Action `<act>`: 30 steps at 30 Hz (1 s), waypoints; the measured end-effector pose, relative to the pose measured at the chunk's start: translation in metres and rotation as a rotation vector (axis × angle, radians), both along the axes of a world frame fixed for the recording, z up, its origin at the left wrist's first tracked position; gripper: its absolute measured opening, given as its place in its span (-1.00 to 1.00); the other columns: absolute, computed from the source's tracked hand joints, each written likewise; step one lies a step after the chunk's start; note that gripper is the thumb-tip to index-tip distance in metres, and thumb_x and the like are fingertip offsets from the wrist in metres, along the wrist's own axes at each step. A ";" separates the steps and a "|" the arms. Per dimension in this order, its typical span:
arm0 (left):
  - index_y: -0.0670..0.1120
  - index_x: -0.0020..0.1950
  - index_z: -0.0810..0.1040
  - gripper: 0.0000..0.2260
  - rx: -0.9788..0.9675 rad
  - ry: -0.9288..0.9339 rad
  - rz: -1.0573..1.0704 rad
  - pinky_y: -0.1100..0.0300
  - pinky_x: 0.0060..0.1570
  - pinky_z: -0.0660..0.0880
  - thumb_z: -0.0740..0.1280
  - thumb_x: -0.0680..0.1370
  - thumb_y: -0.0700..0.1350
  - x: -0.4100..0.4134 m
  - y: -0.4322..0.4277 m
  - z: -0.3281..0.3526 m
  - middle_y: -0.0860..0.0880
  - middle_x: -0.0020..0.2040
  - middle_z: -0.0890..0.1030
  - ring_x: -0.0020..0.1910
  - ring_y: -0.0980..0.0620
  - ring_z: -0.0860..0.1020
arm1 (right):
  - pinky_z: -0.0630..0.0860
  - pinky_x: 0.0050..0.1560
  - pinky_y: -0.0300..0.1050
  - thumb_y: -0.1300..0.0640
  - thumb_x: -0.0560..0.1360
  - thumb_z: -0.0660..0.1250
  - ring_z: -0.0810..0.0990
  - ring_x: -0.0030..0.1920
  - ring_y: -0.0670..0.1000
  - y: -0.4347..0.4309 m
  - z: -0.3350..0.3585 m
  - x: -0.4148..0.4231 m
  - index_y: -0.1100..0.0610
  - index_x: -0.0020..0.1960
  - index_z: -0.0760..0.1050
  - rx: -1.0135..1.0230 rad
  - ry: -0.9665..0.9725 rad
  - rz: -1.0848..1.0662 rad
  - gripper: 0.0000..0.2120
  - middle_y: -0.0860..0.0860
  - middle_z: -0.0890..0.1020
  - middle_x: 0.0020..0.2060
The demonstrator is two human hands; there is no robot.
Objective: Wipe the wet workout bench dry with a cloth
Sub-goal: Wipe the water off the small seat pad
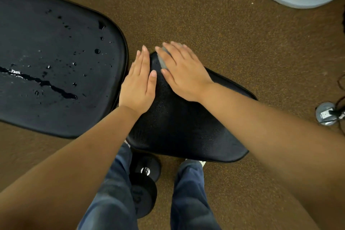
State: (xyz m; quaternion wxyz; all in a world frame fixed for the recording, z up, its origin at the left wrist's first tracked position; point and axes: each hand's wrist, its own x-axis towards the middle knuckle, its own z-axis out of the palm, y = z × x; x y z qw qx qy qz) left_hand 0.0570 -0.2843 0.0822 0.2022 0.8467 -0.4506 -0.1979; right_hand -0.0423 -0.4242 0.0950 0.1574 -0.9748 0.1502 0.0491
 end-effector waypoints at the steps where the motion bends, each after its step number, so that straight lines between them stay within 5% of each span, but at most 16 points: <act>1: -0.20 0.56 -0.03 -0.45 -0.008 0.017 0.011 0.09 0.51 0.04 -0.11 0.65 0.07 0.000 0.000 0.000 -0.08 0.58 0.02 0.55 0.04 -0.03 | 0.08 0.49 0.08 -0.01 0.62 -0.01 0.18 0.49 0.14 0.000 0.000 0.010 0.15 0.52 0.13 0.006 0.002 0.026 -0.49 0.13 0.29 0.46; 9: -0.17 0.57 -0.02 -0.50 0.007 -0.018 -0.001 0.03 0.51 0.04 -0.10 0.67 0.02 -0.001 0.000 0.000 -0.05 0.58 0.01 0.55 0.03 -0.04 | 0.19 0.45 0.04 0.01 0.62 0.04 0.23 0.46 0.13 0.000 -0.002 -0.011 0.15 0.50 0.20 0.056 -0.076 -0.029 -0.52 0.12 0.34 0.41; 13: -0.16 0.57 -0.06 -0.49 0.034 -0.048 -0.030 0.12 0.51 -0.08 -0.11 0.67 0.03 -0.001 -0.002 -0.001 -0.04 0.59 -0.02 0.56 0.03 -0.09 | 0.16 0.47 0.07 0.02 0.63 0.02 0.22 0.46 0.16 -0.013 0.001 -0.062 0.18 0.51 0.16 0.056 -0.018 -0.070 -0.51 0.16 0.30 0.43; 24: -0.13 0.58 -0.03 -0.50 0.066 -0.071 0.004 0.16 0.47 0.02 -0.08 0.67 0.02 -0.003 -0.003 0.003 -0.01 0.59 0.02 0.56 0.05 -0.05 | 0.08 0.50 0.11 -0.02 0.63 -0.03 0.08 0.51 0.17 -0.005 0.003 -0.211 0.20 0.52 0.08 0.116 0.063 -0.387 -0.48 0.16 0.19 0.47; 30: -0.16 0.57 -0.02 -0.48 0.063 -0.098 0.005 0.22 0.46 0.00 -0.09 0.66 0.04 -0.003 -0.002 0.002 -0.04 0.58 0.04 0.56 0.02 -0.03 | 0.08 0.49 0.17 0.02 0.62 -0.03 0.10 0.50 0.20 0.006 -0.003 -0.208 0.22 0.51 0.11 0.089 0.019 -0.473 -0.49 0.18 0.23 0.46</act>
